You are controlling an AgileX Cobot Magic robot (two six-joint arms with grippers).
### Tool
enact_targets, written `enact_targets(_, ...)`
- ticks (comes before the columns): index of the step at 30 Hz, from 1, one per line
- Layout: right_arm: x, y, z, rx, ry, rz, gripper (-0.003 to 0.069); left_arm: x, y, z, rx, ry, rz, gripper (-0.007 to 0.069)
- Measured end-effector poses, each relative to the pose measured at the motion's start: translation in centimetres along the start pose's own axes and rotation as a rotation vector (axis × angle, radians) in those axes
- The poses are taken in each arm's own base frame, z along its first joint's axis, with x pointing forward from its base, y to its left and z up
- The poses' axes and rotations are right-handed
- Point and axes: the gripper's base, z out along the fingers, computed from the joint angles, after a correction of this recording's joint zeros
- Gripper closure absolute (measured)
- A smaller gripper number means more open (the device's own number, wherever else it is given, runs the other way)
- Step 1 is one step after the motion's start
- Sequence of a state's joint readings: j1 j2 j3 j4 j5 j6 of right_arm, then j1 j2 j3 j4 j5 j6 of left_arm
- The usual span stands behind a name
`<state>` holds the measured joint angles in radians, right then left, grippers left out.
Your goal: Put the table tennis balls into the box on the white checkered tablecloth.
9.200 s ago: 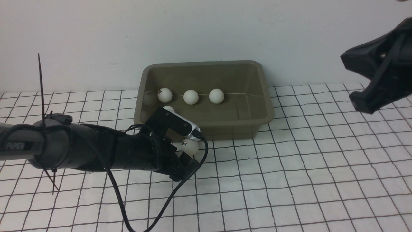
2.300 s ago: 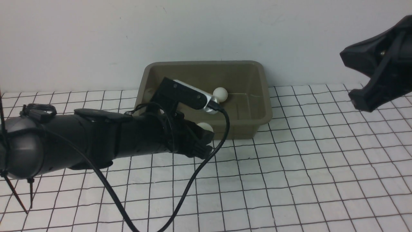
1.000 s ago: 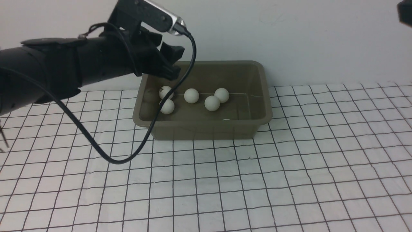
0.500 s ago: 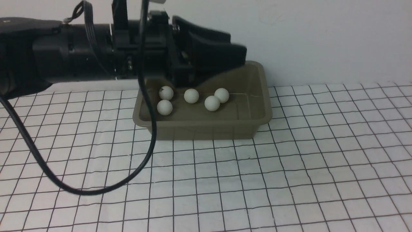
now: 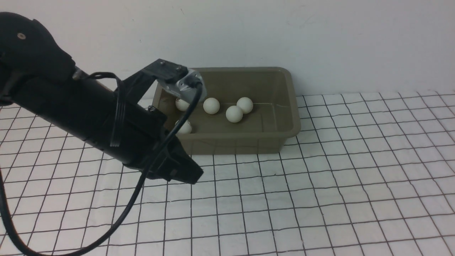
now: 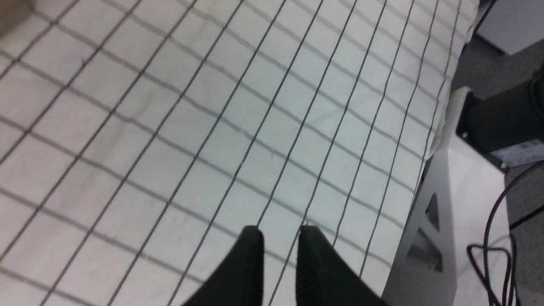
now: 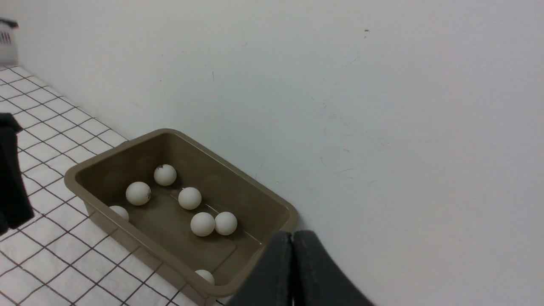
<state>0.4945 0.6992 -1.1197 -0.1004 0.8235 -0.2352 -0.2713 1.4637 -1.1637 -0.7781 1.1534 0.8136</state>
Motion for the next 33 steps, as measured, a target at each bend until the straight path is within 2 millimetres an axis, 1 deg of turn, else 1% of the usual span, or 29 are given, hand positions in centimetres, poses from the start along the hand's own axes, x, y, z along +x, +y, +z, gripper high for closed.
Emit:
enact_targets(3,0.8,0.1,-1.6,-0.008,0.047,0.005,0.0673,0.5,0.2,-0.7,-0.102,0.035,-0.002,0.0627)
enact_targets(5,1.2,0.2,-2.7,-0.021,0.069,0.017,0.0673,0.5,0.7,-1.0,-0.179,0.036,-0.009,0.0629)
enact_targets(7,1.7,0.4,-4.4,-0.047,0.071,0.044,0.0673,0.5,1.2,-1.1,-0.228,0.028,-0.01,0.0629)
enact_targets(11,2.8,1.0,-6.9,-0.078,0.015,0.052,0.0673,0.3,1.9,-1.3,-0.307,0.006,0.007,0.0629)
enact_targets(12,3.2,1.2,-7.2,-0.081,0.005,0.048,0.0673,0.2,2.0,-1.3,-0.319,-0.001,0.01,0.0629)
enact_targets(13,3.8,1.4,-7.8,-0.08,-0.017,0.045,0.0673,0.2,2.0,-1.3,-0.323,-0.005,0.011,0.0629)
enact_targets(14,4.9,1.7,-8.4,-0.075,-0.046,0.046,0.0673,0.1,2.1,-1.4,-0.332,-0.012,0.015,0.0629)
enact_targets(15,6.2,2.2,-8.6,-0.072,-0.068,0.05,0.0673,0.0,2.1,-1.4,-0.339,-0.018,0.016,0.0629)
enact_targets(18,8.6,3.1,-9.1,-0.061,-0.146,0.069,0.0673,0.0,2.2,-1.4,-0.347,-0.025,0.019,0.0629)
enact_targets(22,11.3,4.1,-8.1,-0.046,-0.23,0.134,0.0673,-0.1,2.3,-1.4,-0.355,-0.035,0.02,0.0629)
enact_targets(26,14.7,5.5,-5.0,-0.059,-0.182,0.208,0.0673,-0.1,2.3,-1.4,-0.356,-0.037,0.021,0.0629)
enact_targets(30,16.6,6.1,-3.4,-0.048,-0.143,0.192,0.0673,-0.2,2.3,-1.4,-0.358,-0.039,0.021,0.0629)
enact_targets(33,17.6,6.4,-2.7,-0.047,-0.108,0.184,0.0673,-0.2,2.3,-1.4,-0.359,-0.04,0.021,0.0629)
